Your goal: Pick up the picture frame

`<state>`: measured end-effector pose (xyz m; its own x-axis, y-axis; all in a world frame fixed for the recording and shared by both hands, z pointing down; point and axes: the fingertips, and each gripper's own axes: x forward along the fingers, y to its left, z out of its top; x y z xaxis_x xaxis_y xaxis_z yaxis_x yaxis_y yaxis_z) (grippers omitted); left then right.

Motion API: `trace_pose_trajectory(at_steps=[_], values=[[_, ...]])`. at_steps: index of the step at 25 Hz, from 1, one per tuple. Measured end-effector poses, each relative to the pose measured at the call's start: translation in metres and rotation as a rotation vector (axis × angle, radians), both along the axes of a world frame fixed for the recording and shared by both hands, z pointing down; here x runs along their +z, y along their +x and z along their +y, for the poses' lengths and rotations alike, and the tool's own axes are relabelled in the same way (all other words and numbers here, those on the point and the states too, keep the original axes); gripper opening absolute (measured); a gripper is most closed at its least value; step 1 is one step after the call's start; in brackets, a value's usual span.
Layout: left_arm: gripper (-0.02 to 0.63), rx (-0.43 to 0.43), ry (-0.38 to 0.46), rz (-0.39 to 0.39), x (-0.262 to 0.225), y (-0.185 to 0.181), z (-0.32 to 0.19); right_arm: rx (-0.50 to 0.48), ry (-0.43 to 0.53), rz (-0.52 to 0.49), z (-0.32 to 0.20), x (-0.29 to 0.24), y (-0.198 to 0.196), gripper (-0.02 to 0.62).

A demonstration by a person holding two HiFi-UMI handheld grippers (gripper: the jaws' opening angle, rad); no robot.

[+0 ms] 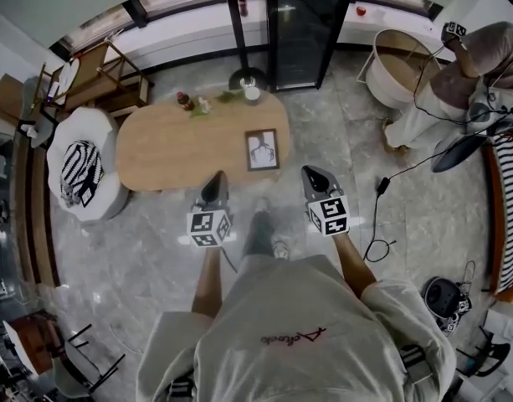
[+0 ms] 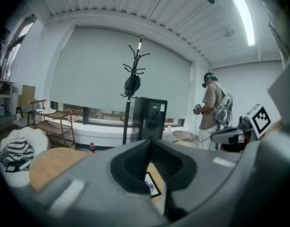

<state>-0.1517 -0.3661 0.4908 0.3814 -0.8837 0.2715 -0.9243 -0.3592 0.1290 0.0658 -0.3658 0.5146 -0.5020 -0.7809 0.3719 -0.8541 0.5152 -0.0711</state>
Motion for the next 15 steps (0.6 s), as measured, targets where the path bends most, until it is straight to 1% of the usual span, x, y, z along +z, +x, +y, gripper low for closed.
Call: trace_pose_trajectory(at_steps=[15], values=[[0.003, 0.030, -0.173, 0.038, 0.094, -0.011, -0.087, 0.034, -0.145, 0.015, -0.088, 0.075, -0.027, 0.005]])
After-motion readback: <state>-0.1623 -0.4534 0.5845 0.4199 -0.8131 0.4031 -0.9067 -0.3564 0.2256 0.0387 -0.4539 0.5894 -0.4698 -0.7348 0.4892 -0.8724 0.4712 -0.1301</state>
